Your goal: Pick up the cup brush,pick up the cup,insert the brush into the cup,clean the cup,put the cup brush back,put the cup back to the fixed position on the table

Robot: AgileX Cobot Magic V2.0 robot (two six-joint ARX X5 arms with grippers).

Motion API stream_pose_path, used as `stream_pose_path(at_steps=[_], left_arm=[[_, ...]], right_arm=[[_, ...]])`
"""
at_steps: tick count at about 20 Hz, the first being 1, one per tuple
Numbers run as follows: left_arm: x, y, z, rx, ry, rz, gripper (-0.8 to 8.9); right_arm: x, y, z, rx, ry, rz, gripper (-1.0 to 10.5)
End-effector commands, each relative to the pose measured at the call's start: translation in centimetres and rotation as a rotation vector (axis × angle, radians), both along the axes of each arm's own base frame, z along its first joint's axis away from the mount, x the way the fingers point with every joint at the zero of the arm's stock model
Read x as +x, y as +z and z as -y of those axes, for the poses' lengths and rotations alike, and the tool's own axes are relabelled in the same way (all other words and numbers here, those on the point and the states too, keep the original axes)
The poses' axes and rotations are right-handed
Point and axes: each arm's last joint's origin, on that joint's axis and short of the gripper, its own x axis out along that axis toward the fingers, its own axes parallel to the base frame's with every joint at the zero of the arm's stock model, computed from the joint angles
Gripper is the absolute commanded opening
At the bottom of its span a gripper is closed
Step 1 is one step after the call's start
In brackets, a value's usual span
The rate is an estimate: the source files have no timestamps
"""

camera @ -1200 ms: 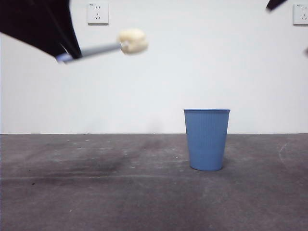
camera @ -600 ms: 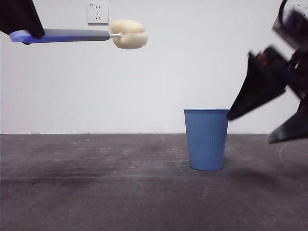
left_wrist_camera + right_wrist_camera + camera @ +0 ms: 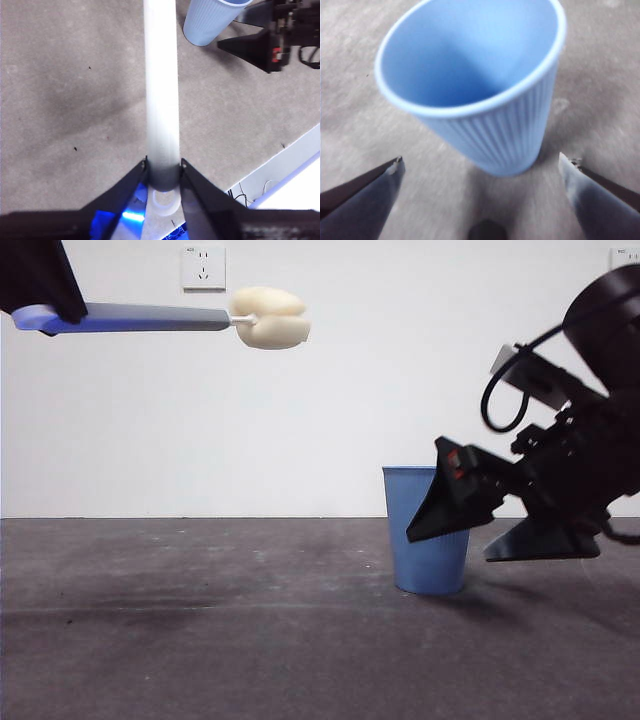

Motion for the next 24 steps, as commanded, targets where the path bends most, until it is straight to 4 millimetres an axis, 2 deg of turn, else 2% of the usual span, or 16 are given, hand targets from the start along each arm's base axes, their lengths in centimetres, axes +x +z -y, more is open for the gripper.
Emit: stream_pose_path(at_steps=[1,9,14,16,18,24], left_arm=[[0.0,0.1,0.0,0.001,-0.011,0.013,-0.08],[0.0,0.1,0.0,-0.001,-0.008,0.013,-0.08],[0.0,0.1,0.0,0.0,-0.008,0.013,-0.08],[0.0,0.1,0.0,0.0,-0.008,0.013,-0.08],[0.0,0.1,0.0,0.0,-0.008,0.013,-0.08],[-0.1,0.1,0.0,0.002,-0.009,0.011,-0.08]], right_arm=[[0.3,-1.0,-0.3,-0.002,0.006,0.019,5.6],[1.3,-1.9,-0.6,0.023,-0.012,0.112,5.5],[1.5,-3.3,-1.0,0.031,-0.009,0.101,5.2],[1.5,-3.2,-1.3,0.04,-0.004,0.122,4.3],[1.6,-2.9,-1.4,0.063,-0.013,0.139,4.0],[1.6,-2.9,-1.4,0.054,-0.03,0.143,0.4]])
